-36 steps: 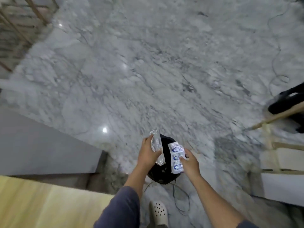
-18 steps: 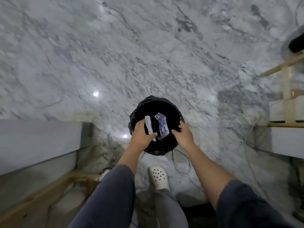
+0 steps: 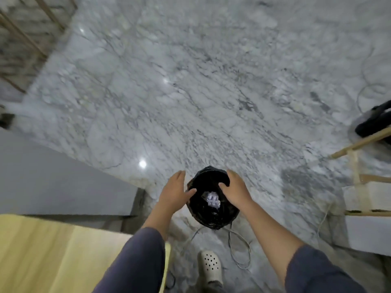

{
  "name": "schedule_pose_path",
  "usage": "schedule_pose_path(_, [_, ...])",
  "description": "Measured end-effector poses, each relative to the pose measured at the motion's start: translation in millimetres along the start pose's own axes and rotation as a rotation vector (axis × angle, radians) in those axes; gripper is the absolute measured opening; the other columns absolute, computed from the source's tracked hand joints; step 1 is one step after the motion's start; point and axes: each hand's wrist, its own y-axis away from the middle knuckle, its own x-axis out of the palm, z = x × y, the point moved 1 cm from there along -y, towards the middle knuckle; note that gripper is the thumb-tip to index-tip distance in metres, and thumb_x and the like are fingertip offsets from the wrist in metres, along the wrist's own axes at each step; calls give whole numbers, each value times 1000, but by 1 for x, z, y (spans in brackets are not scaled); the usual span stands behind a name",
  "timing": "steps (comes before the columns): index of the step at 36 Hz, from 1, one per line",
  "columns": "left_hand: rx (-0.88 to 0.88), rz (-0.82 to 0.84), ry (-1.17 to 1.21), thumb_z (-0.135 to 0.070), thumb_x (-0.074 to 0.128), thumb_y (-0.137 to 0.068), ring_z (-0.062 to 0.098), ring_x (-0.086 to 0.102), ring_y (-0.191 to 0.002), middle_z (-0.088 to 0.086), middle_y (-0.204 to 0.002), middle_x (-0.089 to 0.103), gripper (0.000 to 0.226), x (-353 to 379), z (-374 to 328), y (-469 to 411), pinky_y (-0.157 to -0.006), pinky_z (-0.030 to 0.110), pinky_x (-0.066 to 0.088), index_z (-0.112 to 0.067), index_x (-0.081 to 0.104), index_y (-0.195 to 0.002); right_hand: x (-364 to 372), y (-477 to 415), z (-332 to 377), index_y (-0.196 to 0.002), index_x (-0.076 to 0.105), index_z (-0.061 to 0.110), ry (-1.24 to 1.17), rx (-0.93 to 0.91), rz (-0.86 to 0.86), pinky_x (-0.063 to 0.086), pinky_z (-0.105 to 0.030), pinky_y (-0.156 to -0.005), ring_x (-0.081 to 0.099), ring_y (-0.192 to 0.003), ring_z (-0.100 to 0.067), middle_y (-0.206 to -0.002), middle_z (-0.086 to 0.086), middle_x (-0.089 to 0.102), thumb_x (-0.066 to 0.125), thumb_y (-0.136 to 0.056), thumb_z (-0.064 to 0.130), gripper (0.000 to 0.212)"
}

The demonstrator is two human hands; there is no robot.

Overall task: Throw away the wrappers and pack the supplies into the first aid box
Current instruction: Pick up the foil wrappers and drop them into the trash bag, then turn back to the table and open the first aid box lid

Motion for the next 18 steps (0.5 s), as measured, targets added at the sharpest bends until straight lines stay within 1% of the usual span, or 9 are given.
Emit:
schedule_pose_path(4, [4,-134,-40,-45,48,-91,20,12,-144,6,-157,12,75,-52,10,60,-115,33,14,-10,12,-147,-11,47,57,-148,13,15,36,-116,9,19,-36,-117,13,-146,-22,-159,-3,11,45,-97,26,62])
schedule_pose_path(8, [-21,-268,-3,-44,49,-91,19,12,-144,5,-157,13,74,-92,34,134,-114,31,13,-12,14,-147,2,101,112,-148,12,15,72,-268,29,20,-35,-118,14,-145,-21,-158,-3,11,44,-97,24,61])
schedule_pose_path(14, [-64,-488,38,-43,53,-89,18,19,-142,4,-156,19,75,-122,89,260,-111,27,17,-13,17,-146,63,191,181,-148,15,15,170,-480,72,21,-31,-115,18,-144,-20,-158,-2,13,45,-96,24,61])
schedule_pose_path(18, [-145,-591,73,-44,53,-88,17,18,-142,2,-156,17,74,-118,136,339,-112,27,16,-15,17,-146,121,248,214,-145,22,9,241,-636,145,20,-29,-115,21,-143,-20,-156,-7,19,51,-93,21,62])
